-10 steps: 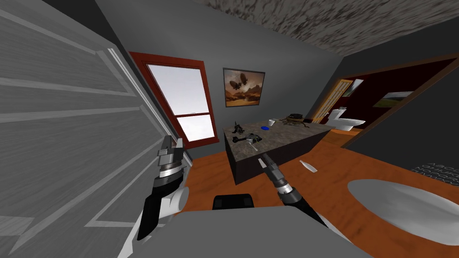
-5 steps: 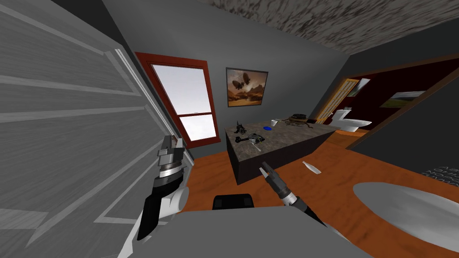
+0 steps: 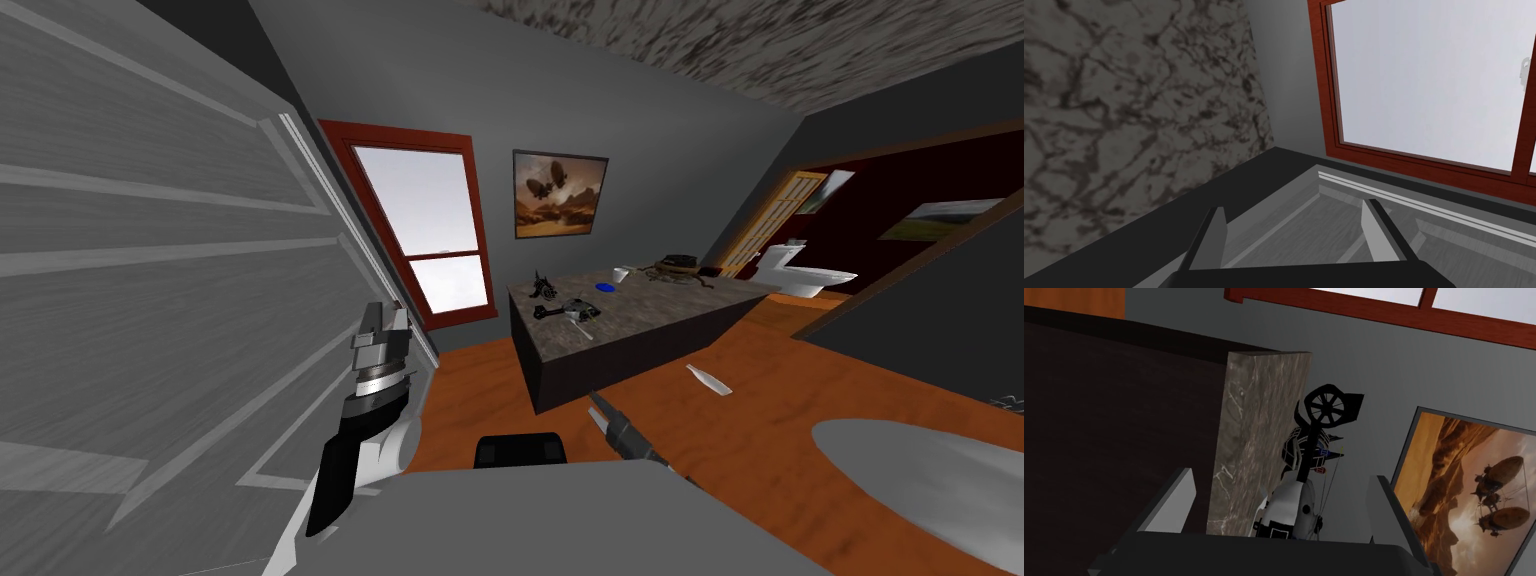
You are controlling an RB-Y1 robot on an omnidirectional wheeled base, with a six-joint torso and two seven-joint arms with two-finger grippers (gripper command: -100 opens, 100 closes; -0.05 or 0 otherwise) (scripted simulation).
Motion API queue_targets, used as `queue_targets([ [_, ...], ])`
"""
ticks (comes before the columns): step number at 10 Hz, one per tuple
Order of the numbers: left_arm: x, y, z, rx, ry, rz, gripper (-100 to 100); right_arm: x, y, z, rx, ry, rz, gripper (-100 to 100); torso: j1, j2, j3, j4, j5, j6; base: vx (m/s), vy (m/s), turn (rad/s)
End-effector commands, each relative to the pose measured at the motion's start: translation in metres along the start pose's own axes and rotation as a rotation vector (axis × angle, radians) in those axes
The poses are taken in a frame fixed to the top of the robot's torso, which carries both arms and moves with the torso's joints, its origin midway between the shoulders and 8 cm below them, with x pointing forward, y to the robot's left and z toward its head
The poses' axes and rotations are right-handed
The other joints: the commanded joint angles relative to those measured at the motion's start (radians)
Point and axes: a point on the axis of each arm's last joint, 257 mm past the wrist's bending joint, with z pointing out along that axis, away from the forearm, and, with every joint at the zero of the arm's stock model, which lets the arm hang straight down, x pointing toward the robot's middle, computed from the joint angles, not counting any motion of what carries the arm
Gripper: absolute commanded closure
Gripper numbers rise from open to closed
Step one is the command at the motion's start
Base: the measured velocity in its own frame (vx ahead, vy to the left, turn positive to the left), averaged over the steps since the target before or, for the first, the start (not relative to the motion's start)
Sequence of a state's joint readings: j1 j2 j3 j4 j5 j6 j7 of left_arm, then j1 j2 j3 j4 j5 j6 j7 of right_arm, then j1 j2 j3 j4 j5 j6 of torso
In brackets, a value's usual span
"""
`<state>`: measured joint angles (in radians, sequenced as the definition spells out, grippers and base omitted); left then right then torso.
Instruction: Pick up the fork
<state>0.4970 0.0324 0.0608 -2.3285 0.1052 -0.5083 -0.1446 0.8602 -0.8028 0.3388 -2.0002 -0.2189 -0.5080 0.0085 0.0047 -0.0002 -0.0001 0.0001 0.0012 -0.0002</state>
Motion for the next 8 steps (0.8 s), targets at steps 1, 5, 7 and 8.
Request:
queue_targets([
  [1, 0.0, 0.0, 0.0, 0.0, 0.0, 0.0, 0, 0.006, -0.018, -0.009, 0.055, 0.036, -0.015, -100, 0.0, 0.0, 0.0, 0.0, 0.0, 0.0, 0.012, 0.069, 0.03],
  [5, 0.0, 0.0, 0.0, 0.0, 0.0, 0.0, 0, 0.02, -0.075, -0.056, 0.238, 0.131, -0.033, -100, -0.001, -0.001, 0.0, 0.0, 0.0, 0.0, 0.015, 0.066, 0.061],
  [7, 0.0, 0.0, 0.0, 0.0, 0.0, 0.0, 0, 0.024, -0.1, -0.084, 0.329, 0.178, -0.047, -100, -0.001, -0.001, 0.0, 0.0, 0.0, 0.0, 0.021, 0.065, 0.071],
  [8, 0.0, 0.0, 0.0, 0.0, 0.0, 0.0, 0, 0.03, -0.122, -0.108, 0.401, 0.202, -0.04, -100, -0.001, -0.001, 0.0, 0.0, 0.0, 0.0, 0.029, 0.066, 0.104],
])
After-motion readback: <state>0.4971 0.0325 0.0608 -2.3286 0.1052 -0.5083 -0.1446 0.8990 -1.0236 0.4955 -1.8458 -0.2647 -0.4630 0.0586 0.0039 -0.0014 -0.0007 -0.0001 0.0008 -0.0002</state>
